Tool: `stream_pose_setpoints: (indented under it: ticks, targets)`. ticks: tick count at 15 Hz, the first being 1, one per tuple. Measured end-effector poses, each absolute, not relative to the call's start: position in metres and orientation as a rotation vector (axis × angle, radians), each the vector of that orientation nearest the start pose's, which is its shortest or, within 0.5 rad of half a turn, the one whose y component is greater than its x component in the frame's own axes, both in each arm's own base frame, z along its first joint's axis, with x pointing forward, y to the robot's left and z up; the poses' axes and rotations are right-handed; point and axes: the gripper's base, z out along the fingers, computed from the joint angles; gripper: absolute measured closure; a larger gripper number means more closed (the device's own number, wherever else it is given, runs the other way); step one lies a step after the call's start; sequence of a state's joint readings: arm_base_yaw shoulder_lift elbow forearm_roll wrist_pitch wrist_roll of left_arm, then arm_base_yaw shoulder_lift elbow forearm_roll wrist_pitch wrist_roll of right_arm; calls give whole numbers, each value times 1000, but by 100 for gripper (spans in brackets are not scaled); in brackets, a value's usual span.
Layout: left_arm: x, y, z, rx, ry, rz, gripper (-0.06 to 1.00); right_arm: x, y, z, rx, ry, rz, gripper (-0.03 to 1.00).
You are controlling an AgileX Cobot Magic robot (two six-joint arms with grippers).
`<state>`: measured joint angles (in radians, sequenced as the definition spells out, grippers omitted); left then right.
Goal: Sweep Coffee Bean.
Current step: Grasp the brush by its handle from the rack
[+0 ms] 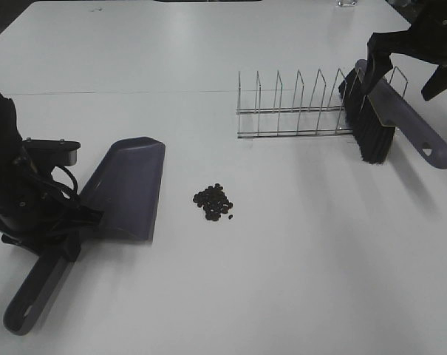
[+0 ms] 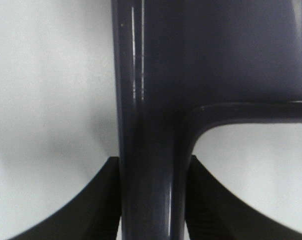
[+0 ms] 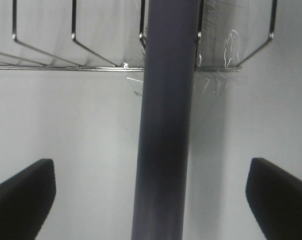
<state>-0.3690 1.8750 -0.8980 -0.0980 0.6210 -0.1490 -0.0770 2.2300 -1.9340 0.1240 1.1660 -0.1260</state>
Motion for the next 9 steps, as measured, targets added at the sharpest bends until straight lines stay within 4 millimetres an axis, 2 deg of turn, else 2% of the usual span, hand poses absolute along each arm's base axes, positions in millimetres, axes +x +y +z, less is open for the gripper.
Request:
stream_pose_setpoints:
  ticks: [4, 9]
  targets:
    - [280, -114, 109, 220, 3089, -113, 62, 503, -28, 176, -62, 2933, 142, 4]
    - [280, -114, 109, 220, 3089, -113, 62, 509, -29, 155, -64, 2962, 142, 4]
